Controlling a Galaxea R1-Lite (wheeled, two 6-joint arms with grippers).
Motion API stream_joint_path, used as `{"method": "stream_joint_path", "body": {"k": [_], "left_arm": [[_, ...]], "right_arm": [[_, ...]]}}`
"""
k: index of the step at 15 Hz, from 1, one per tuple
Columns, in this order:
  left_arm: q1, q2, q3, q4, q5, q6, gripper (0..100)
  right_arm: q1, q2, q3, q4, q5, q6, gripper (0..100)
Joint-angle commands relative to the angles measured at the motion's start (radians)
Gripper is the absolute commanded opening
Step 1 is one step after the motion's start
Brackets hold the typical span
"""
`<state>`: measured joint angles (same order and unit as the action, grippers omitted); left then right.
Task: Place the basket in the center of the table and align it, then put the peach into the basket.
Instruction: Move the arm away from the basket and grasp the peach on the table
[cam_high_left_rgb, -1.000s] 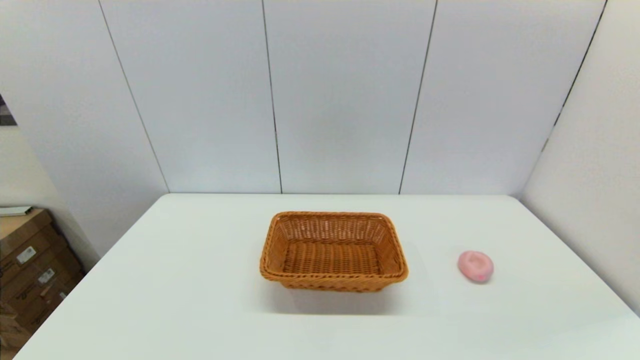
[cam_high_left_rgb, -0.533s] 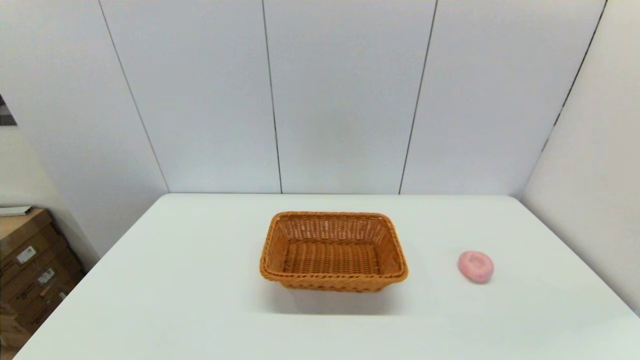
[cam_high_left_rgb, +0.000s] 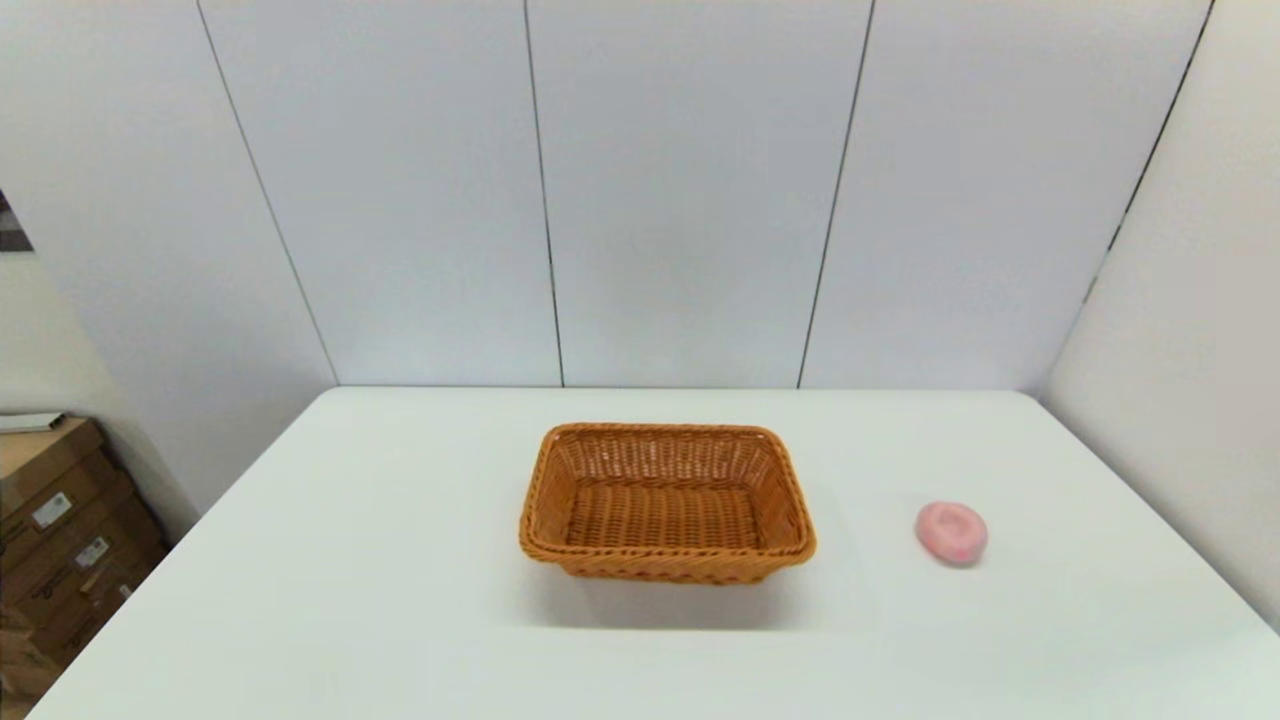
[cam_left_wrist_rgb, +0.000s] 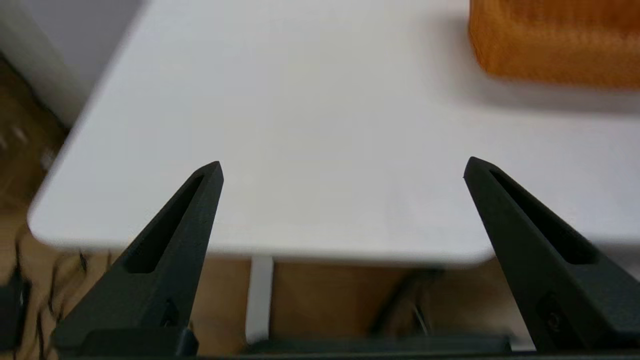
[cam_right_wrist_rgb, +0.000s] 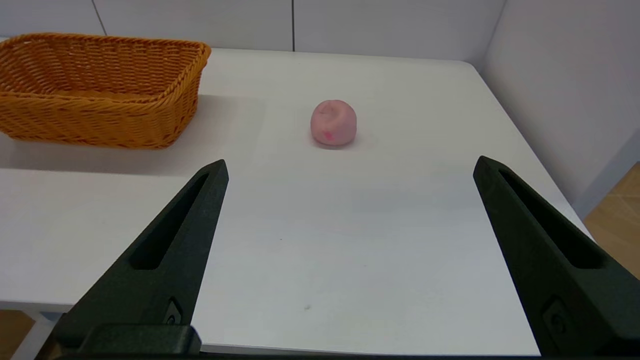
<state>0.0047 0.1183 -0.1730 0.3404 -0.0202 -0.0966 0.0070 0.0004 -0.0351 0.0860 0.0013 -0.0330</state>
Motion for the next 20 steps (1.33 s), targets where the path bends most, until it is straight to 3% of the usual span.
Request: {"method": "stream_joint_path", "body": {"k": [1, 5, 7, 9, 10, 12, 14, 17, 20], "left_arm": [[-0.006, -0.117, 0.052, -0.098, 0.013, 0.012, 100], [-0.006, -0.120, 0.150, -0.288, 0.052, 0.089, 100], [-0.006, -0.120, 0.152, -0.294, 0.051, 0.080, 100], [-0.006, -0.120, 0.152, -0.296, 0.051, 0.072, 100], [-0.006, -0.120, 0.152, -0.296, 0.052, 0.057, 100], [-0.006, -0.120, 0.152, -0.296, 0.052, 0.041, 100], [-0.006, -0.120, 0.153, -0.299, 0.054, 0.034, 100], [-0.006, -0.120, 0.153, -0.299, 0.054, 0.034, 100], [-0.006, -0.120, 0.153, -0.299, 0.054, 0.034, 100]], "right_arm": [[0.001, 0.000, 0.003, -0.012, 0.003, 0.002, 100], [0.001, 0.000, 0.001, -0.005, -0.001, 0.004, 100], [-0.001, 0.006, -0.012, 0.028, -0.012, 0.005, 100], [0.001, 0.041, -0.151, 0.205, -0.014, 0.042, 100], [0.001, 0.122, -0.232, 0.255, 0.002, 0.070, 100], [0.001, 0.348, -0.378, 0.270, 0.005, 0.128, 100], [-0.001, 0.599, -0.536, 0.288, 0.000, 0.143, 100], [-0.001, 0.920, -0.689, 0.321, -0.017, 0.151, 100], [0.001, 1.242, -0.821, 0.325, -0.038, 0.229, 100]]}}
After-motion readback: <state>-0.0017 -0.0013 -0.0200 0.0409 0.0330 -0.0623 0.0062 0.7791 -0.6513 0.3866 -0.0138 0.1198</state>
